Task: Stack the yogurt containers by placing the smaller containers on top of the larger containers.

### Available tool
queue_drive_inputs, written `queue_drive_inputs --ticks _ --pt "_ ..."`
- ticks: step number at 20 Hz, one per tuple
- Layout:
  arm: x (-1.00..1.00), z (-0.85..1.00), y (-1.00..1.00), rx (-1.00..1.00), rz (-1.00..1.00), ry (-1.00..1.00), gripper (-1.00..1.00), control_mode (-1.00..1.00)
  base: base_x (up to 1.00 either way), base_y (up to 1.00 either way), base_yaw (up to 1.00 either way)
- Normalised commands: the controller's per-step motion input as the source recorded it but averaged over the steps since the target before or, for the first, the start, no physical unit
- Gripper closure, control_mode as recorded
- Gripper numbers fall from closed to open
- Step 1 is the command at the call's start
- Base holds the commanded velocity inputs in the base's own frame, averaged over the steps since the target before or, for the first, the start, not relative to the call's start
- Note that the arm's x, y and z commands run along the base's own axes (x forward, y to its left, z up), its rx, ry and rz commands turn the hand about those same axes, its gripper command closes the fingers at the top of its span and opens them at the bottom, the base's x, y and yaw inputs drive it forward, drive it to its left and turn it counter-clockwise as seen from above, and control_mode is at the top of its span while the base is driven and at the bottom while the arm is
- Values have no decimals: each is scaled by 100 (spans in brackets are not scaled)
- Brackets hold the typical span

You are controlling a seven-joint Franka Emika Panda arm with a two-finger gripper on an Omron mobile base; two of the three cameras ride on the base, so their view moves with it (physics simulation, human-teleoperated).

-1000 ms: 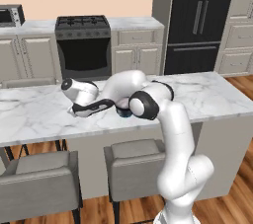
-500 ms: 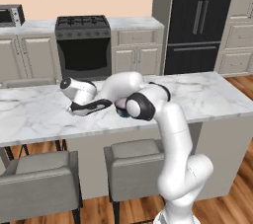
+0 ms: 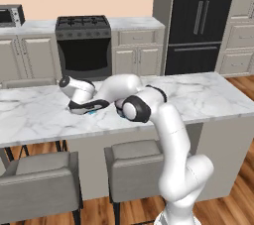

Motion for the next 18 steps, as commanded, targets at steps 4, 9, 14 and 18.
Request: queue_drive_inputs --ticks 4,9,14,18 --pt "15 0 5 -1 -2 0 -100 -100 0 0 0" --pt "1 -1 0 -1 -3 1 -100 -100 0 0 0" --pt "0 -8 0 0 -3 1 -100 -100 0 0 0" --pt "0 -11 0 0 -3 0 -100 -100 0 0 0"
